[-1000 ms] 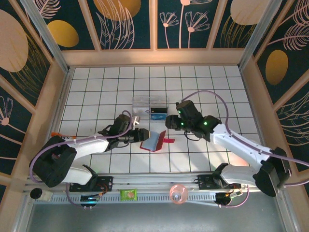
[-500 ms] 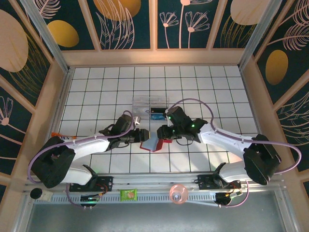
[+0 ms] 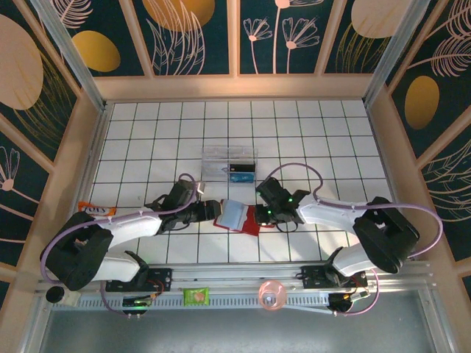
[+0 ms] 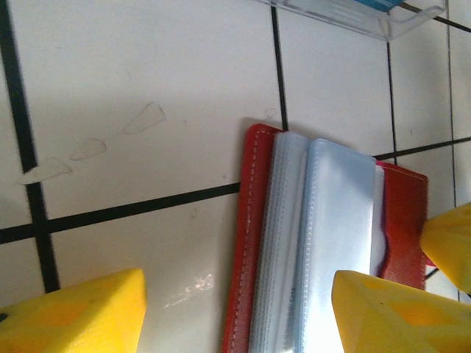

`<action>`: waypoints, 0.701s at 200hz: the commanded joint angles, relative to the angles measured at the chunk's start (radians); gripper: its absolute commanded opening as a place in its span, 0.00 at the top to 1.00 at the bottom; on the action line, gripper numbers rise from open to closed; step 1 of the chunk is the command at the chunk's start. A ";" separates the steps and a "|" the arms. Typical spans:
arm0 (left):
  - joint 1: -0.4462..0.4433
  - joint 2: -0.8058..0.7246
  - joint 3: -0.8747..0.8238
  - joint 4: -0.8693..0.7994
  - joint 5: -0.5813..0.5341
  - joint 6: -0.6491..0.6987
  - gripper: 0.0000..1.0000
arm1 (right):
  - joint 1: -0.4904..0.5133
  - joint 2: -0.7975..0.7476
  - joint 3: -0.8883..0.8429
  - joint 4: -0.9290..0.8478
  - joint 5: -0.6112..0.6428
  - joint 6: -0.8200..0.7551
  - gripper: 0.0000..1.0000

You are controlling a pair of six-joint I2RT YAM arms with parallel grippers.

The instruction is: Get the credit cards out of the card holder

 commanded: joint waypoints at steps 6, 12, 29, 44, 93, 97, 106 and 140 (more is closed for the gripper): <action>0.005 0.037 0.003 0.095 0.063 -0.009 0.32 | -0.008 0.023 -0.015 0.042 0.046 0.010 0.87; 0.005 0.049 0.006 0.098 0.070 -0.009 0.32 | -0.008 0.026 -0.016 0.046 0.046 0.009 0.88; 0.005 0.090 0.008 0.125 0.095 -0.021 0.32 | -0.008 0.031 -0.016 0.054 0.041 0.004 0.88; 0.005 0.129 0.016 0.136 0.115 -0.024 0.34 | -0.009 0.031 -0.016 0.058 0.043 0.003 0.88; -0.016 0.199 0.034 0.230 0.226 -0.062 0.43 | -0.023 0.055 -0.017 0.096 0.019 -0.011 0.89; -0.018 0.201 0.034 0.233 0.230 -0.065 0.43 | -0.023 0.057 -0.016 0.100 0.016 -0.011 0.89; -0.020 0.205 0.033 0.244 0.240 -0.073 0.45 | -0.025 0.065 -0.015 0.109 0.009 -0.013 0.89; -0.021 0.187 -0.001 0.341 0.283 -0.136 0.51 | -0.028 0.098 -0.004 0.137 -0.007 -0.014 0.90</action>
